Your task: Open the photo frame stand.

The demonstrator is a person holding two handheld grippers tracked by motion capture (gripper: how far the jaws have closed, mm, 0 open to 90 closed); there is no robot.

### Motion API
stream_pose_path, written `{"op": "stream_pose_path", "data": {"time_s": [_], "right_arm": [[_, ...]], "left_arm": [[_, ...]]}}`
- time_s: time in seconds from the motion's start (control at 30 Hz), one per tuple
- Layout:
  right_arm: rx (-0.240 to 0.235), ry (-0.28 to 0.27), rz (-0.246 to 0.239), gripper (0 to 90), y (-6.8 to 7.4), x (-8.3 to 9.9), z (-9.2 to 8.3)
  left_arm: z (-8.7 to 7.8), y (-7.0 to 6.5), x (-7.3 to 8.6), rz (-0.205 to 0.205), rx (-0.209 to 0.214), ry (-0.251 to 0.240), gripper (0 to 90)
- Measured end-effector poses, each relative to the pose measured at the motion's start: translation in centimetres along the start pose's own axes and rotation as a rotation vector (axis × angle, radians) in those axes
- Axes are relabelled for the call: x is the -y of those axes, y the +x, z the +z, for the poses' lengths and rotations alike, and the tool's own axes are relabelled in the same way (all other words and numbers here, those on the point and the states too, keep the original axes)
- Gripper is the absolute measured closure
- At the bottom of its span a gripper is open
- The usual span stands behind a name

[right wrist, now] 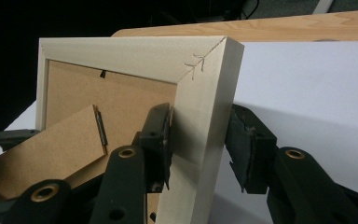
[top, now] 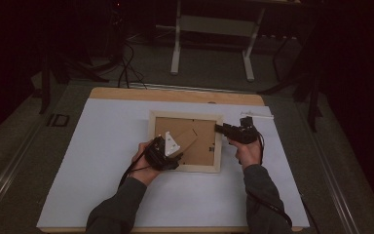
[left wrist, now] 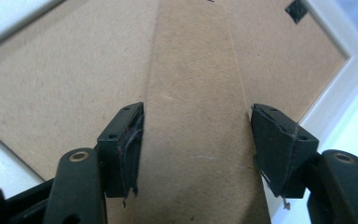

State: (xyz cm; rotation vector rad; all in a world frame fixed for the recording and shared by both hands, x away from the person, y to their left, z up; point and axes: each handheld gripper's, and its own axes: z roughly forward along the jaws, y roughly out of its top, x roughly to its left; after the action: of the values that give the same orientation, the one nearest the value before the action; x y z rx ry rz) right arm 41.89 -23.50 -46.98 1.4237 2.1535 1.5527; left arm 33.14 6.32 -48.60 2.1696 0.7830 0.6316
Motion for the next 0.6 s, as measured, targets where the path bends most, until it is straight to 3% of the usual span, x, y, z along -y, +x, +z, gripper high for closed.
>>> {"op": "stream_pose_path", "data": {"time_s": [0.1,0.23,0.4,0.6], "right_arm": [[0.0,-0.003,-0.006,60.9,0.1,0.0,-0.1],[0.001,-0.007,-0.012,60.9,0.2,0.0,-0.1],[0.003,-0.011,-0.019,60.8,0.3,0.1,-0.2],[0.004,-0.02,-0.027,60.8,0.4,0.2,-0.3]], "left_arm": [[0.2,0.3,0.0,-0.029,0.026,0.006,36.7],[0.2,1.0,0.0,-0.1,0.091,0.025,38.6],[0.1,1.3,-0.1,-0.124,0.122,0.043,40.5],[0.0,2.3,-0.2,-0.178,0.197,0.069,40.9]]}}
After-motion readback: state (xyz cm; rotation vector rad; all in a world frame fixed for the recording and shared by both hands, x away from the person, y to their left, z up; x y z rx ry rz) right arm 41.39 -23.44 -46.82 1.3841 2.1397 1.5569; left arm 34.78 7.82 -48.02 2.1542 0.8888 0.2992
